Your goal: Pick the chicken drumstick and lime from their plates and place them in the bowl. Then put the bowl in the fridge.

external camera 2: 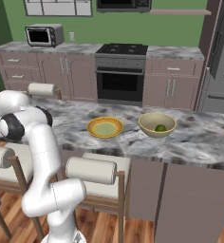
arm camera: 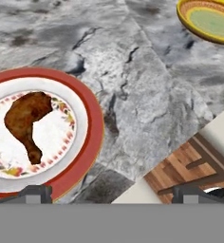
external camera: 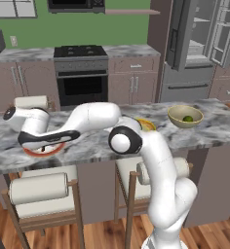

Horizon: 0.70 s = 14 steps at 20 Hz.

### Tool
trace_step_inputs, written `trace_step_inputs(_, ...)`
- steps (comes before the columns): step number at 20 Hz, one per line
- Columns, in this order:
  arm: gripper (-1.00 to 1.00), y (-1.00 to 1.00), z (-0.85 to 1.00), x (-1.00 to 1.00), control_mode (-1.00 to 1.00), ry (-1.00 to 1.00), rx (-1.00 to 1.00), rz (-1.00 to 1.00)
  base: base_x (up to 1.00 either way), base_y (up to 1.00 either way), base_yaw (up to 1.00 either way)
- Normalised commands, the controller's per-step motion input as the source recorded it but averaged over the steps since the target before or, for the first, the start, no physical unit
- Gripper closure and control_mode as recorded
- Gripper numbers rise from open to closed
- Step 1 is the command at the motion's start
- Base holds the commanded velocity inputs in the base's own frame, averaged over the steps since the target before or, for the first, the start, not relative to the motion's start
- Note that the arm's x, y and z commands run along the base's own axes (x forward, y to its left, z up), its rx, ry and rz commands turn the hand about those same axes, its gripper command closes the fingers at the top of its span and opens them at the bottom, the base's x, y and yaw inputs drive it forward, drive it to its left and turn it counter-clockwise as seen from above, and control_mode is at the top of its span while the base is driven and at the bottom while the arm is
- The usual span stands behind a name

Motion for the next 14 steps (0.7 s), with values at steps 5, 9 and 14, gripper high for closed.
trace_step_inputs(5,-1.0,-0.16,-0.01,0.19,-1.0,0.03,0.0,0.03,0.0,0.0,0.0)
trace_step_inputs(9,-1.0,-0.24,-0.15,0.12,-1.0,0.03,0.0,0.07,0.0,0.0,0.0)
trace_step_inputs(14,-1.0,-0.21,-0.26,0.07,-1.0,0.0,0.0,0.13,0.0,0.0,0.0)
